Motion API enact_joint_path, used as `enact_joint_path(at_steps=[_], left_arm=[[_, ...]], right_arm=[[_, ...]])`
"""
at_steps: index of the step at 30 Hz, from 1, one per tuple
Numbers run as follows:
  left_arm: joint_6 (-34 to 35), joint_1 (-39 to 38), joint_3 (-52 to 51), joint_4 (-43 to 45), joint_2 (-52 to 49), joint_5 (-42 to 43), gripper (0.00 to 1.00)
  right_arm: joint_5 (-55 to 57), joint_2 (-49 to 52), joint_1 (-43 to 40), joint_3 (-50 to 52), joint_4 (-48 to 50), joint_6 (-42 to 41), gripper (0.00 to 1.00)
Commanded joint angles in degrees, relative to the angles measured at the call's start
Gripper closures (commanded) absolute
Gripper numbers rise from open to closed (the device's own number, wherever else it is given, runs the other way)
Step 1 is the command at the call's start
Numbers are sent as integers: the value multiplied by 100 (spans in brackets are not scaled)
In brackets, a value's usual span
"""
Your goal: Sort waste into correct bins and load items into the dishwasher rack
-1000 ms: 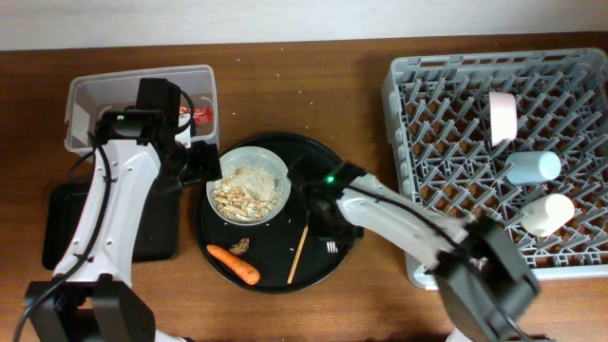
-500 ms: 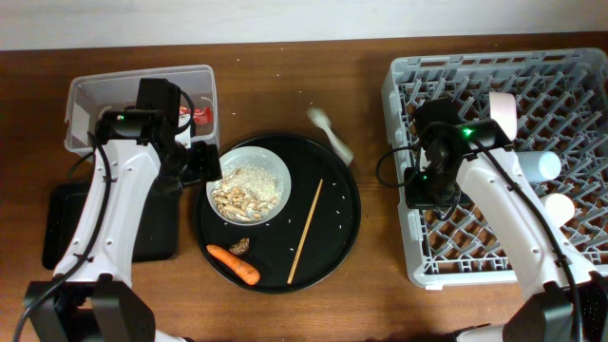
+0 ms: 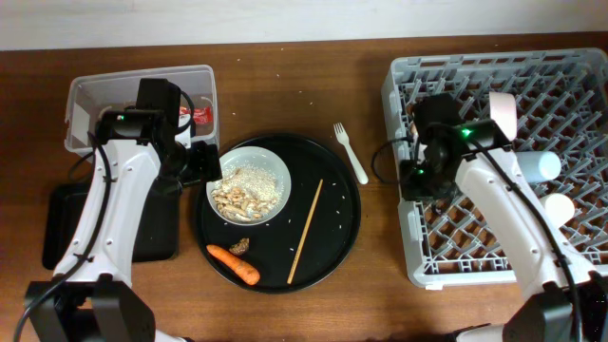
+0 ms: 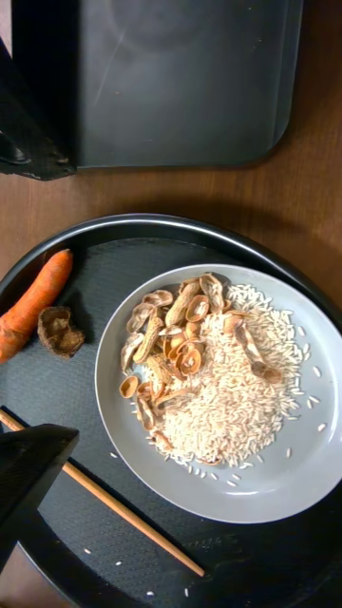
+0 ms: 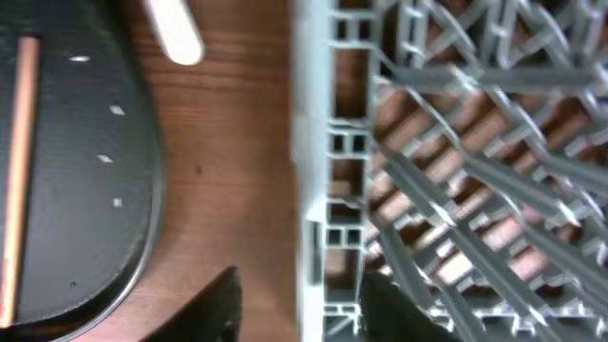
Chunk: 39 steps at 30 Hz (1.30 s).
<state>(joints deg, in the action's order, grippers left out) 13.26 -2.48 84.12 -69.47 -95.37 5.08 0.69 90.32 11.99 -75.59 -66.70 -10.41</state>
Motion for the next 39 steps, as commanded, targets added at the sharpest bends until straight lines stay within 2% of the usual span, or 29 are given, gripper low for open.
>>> enact_joint_path(at_steps=[1, 4, 7, 15, 33, 35, 37, 39], left_arm=[[-9, 13, 15, -7, -7, -44, 18], [-9, 13, 15, -4, -7, -44, 18], [-9, 13, 15, -4, -7, -44, 18], [-9, 13, 15, -4, -7, -44, 18], [-9, 13, 15, -7, -7, -44, 18], [-11, 13, 15, -7, -7, -44, 18], [-11, 13, 15, -7, -7, -46, 18], [-11, 13, 15, -7, -7, -44, 18]], right_arm=[[-66, 37, 365, -675, 275, 595, 34], [-46, 621, 428, -1967, 308, 769, 32], [-42, 1445, 503, -2699, 507, 957, 32], [0, 3119, 863, -2708, 1200, 951, 33], [0, 4223, 861, -2680, 1661, 542, 41], [2, 4260, 861, -2673, 1670, 542, 46], [2, 4258, 861, -2673, 1685, 542, 60], [2, 4260, 861, -2673, 1679, 544, 69]])
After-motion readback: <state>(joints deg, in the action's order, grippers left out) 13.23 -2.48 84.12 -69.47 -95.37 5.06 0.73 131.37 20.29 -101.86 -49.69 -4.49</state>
